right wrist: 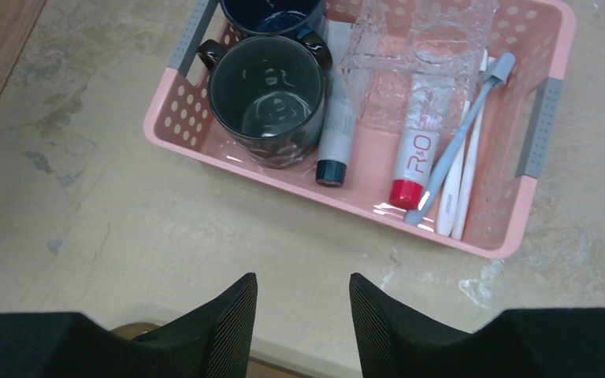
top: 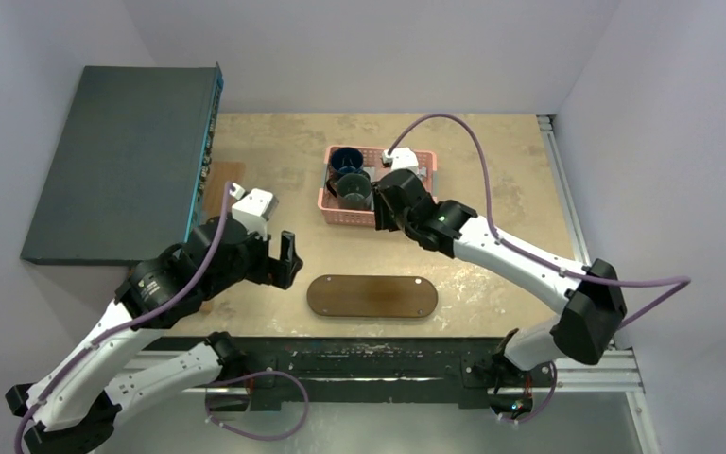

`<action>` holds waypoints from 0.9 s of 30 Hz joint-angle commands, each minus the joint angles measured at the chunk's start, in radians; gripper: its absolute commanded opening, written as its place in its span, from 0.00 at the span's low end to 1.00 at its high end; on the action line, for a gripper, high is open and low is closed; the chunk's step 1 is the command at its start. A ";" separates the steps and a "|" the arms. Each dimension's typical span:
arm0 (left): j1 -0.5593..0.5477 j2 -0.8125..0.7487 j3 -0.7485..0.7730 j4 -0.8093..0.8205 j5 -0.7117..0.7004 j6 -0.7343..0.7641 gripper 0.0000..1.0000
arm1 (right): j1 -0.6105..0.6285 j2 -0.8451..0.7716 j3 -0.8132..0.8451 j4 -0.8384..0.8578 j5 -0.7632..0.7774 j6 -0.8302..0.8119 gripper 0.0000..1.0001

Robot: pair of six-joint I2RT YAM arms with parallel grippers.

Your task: Prepare toiletry sets of a toothbrush and toothpaste on the tray

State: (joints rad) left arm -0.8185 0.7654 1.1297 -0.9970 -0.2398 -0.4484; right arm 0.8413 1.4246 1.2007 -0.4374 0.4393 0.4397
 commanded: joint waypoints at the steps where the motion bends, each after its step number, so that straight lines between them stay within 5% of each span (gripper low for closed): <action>1: 0.003 -0.044 -0.005 -0.015 -0.016 0.113 0.92 | -0.001 0.071 0.102 0.060 -0.030 -0.011 0.50; 15: 0.004 -0.210 -0.201 0.124 0.082 0.200 0.94 | -0.045 0.389 0.375 0.014 0.004 0.094 0.52; 27: 0.003 -0.300 -0.225 0.116 0.043 0.186 0.94 | -0.108 0.521 0.464 -0.013 0.019 0.161 0.52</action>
State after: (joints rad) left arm -0.8185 0.4805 0.9112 -0.9241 -0.1795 -0.2691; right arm 0.7452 1.9408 1.6180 -0.4389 0.4297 0.5621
